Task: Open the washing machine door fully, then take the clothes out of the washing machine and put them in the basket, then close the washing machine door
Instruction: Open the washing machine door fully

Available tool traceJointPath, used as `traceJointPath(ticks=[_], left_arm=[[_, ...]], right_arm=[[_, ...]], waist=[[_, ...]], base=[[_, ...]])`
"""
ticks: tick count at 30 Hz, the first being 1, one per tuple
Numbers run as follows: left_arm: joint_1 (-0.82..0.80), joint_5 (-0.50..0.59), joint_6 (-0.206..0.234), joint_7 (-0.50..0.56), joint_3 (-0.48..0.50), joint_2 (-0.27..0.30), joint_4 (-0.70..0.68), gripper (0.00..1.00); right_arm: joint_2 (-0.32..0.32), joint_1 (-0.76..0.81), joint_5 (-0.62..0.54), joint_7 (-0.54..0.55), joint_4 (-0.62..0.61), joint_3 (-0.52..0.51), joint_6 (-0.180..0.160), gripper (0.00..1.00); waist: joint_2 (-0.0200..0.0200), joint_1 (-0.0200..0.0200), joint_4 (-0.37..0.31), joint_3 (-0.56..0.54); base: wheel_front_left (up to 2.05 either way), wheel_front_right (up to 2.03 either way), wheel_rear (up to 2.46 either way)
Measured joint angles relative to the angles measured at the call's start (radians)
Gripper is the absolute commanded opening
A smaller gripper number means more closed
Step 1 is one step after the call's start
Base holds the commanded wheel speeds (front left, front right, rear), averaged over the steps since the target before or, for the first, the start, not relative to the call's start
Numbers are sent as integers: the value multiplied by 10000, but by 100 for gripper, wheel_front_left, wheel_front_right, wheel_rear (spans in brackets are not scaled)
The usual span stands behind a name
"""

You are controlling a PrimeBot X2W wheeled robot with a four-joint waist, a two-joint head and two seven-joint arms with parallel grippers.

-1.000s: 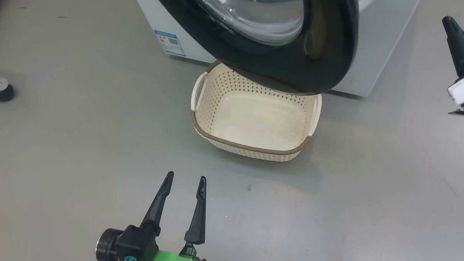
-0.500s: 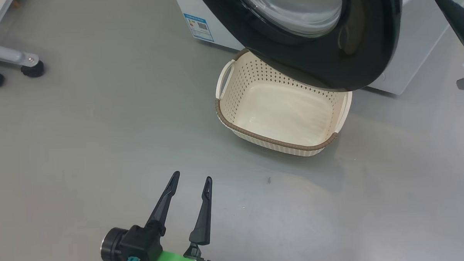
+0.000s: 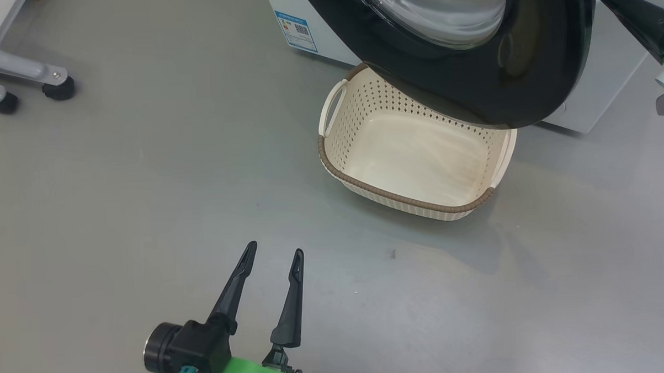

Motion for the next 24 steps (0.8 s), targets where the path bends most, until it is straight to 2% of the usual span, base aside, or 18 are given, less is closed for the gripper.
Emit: traceJointPath(ticks=[10,24], left_arm=[[-2,-4,0,0,10,0,-42,100],[-12,-4,0,0,23,0,-75,100]], right_arm=[[-140,-260,119,798,267,136,-286,0],[-136,-322,631,1624,562,199,-456,0]], waist=[[0,0,43,32],[0,0,32,0]], base=[[0,0,0],[0,0,0]])
